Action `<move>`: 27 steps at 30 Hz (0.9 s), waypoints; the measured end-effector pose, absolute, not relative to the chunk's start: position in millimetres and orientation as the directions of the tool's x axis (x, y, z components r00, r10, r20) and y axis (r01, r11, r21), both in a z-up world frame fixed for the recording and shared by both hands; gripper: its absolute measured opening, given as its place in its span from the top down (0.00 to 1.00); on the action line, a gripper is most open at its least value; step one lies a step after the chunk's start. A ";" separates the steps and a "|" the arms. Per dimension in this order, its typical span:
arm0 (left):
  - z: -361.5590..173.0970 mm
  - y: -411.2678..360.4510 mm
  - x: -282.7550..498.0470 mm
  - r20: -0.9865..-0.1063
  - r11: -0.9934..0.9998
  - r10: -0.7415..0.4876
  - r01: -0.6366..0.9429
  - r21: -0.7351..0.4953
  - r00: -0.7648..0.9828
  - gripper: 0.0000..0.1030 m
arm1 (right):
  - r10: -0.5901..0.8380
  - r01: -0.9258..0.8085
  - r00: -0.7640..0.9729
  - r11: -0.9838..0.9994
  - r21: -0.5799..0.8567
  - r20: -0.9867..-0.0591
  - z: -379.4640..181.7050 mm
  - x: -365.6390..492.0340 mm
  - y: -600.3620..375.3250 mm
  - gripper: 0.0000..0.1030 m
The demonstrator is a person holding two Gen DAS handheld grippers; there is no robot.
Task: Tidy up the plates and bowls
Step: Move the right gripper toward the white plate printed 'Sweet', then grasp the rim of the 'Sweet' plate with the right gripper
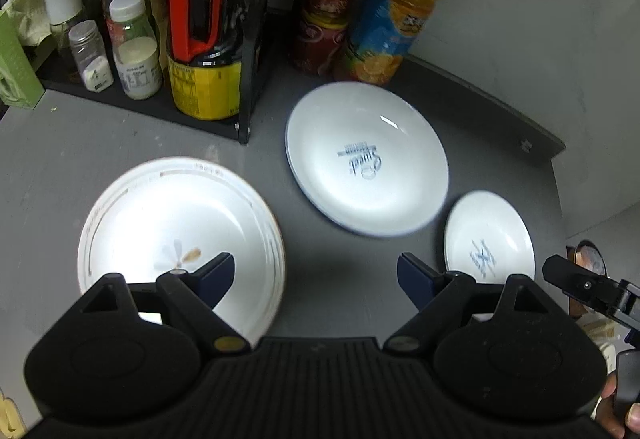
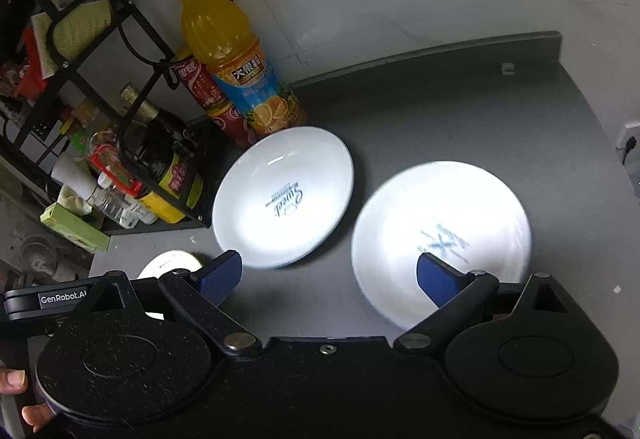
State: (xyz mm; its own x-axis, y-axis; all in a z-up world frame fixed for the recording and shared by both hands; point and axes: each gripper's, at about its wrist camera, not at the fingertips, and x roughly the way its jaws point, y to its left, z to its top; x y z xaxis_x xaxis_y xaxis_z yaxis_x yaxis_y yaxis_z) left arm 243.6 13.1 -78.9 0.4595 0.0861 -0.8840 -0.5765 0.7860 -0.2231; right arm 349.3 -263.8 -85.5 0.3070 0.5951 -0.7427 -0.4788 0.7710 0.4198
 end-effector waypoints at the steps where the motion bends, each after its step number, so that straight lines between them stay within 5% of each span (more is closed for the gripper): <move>1: -81.0 18.3 246.9 -0.882 0.785 0.086 -0.576 -0.226 0.464 0.15 | 0.590 -0.477 0.308 0.774 0.416 -0.746 -87.0 352.8 -258.6 0.09; 13: -117.3 67.9 280.9 -0.876 0.749 0.039 -0.594 -0.294 0.482 0.26 | 0.538 -0.430 0.277 0.811 0.398 -0.796 -120.7 397.7 -206.9 0.41; 17: -137.1 78.8 293.9 -0.880 0.735 0.021 -0.604 -0.309 0.475 0.40 | 0.526 -0.404 0.271 0.822 0.401 -0.806 -135.1 413.4 -194.3 0.54; 27: -177.3 94.8 314.4 -0.877 0.693 -0.014 -0.627 -0.355 0.481 0.62 | 0.467 -0.354 0.264 0.861 0.365 -0.844 -170.1 448.2 -172.5 0.65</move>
State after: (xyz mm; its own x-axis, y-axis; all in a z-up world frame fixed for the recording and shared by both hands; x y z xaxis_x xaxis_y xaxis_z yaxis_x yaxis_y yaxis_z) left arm 314.4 94.8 -177.3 0.4810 -0.0140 -0.8766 -0.6271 0.6933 -0.3552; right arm 448.2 -172.5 -170.1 0.2638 0.4666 -0.8442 -0.3541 0.8610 0.3652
